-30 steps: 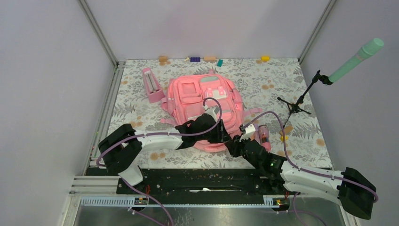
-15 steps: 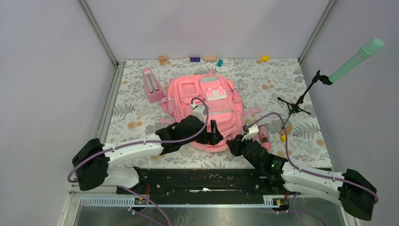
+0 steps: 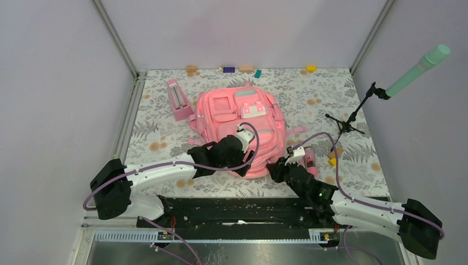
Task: Pack the student bag
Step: Zip the student bag at the center of the board.
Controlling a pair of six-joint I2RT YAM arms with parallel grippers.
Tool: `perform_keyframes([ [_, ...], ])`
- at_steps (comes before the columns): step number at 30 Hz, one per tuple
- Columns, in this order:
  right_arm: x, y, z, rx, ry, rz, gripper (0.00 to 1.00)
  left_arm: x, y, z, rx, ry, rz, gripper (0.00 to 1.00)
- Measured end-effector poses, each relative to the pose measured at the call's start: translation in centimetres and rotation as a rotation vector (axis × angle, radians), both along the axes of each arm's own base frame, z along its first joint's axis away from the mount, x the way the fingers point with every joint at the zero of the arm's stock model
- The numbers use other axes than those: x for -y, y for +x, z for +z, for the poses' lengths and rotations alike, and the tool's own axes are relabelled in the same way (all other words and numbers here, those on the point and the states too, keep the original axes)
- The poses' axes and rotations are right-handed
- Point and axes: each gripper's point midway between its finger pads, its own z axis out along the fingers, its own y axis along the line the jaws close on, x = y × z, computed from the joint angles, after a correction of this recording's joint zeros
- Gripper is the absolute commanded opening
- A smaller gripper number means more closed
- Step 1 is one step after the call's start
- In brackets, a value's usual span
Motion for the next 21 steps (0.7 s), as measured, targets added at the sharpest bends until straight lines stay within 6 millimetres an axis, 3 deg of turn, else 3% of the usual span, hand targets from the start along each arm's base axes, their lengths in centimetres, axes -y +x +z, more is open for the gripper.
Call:
perform_keyframes([
  [4,0.1,0.0,0.0,0.001,0.000,-0.002,0.00,0.4,-0.4,0.1,0.037,0.019,-0.047,0.85],
  [6,0.1,0.0,-0.1,0.002,0.000,-0.005,0.00,1.1,-0.8,0.4,0.055,0.008,-0.082,0.85],
  [8,0.1,0.0,-0.1,0.001,0.003,-0.008,0.00,1.8,-1.0,0.8,0.069,-0.012,-0.107,0.83],
  [12,0.2,0.1,0.0,0.002,0.006,-0.013,0.00,2.7,-1.3,0.9,0.088,-0.025,-0.136,0.69],
  [21,0.3,0.2,-0.2,0.000,0.009,-0.024,0.00,3.4,-1.0,-1.9,0.072,0.066,-0.167,0.60],
])
